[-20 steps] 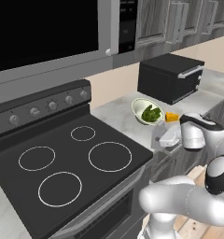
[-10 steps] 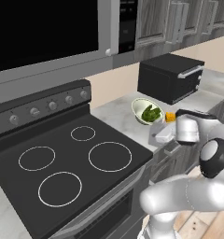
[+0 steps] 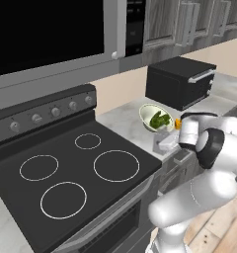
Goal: Pick the cheese from the fridge and the cheese grater from the cabinet and place them next to the salad bowl.
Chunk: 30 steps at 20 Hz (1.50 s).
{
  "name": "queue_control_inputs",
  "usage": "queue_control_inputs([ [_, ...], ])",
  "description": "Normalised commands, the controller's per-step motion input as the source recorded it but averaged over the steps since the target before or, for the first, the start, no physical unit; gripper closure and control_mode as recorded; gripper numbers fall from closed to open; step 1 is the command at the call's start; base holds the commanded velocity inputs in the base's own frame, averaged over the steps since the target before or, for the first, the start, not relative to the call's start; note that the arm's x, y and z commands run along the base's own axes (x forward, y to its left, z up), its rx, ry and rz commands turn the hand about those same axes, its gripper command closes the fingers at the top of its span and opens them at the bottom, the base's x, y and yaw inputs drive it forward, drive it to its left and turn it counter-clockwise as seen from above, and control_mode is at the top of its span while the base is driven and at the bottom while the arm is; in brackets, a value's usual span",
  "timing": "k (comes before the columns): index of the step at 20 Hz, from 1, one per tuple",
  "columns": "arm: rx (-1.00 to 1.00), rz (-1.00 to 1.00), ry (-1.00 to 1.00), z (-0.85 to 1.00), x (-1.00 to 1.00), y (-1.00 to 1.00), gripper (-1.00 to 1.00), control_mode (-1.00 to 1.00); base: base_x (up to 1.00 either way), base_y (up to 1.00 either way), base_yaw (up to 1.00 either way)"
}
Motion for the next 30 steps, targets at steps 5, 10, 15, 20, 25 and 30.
queue_control_inputs([
  [5,0.00,0.00,0.00,-0.05,0.28,0.00,1.00,-1.00,0.00,0.00,0.00],
  [10,0.00,0.00,-0.01,-0.08,0.19,0.00,1.00,-1.00,0.00,0.00,0.00],
  [15,0.00,0.00,0.00,-0.28,0.24,0.00,1.00,-1.00,0.00,0.00,0.00],
  [20,0.00,0.00,0.00,-0.28,0.20,0.00,1.00,-1.00,0.00,0.00,0.00],
  [25,0.00,-0.01,-0.03,-0.16,0.11,0.01,1.00,-1.00,0.00,0.00,0.00],
  [30,0.00,0.00,-0.17,0.00,0.00,0.02,1.00,-1.00,0.00,0.00,0.00],
])
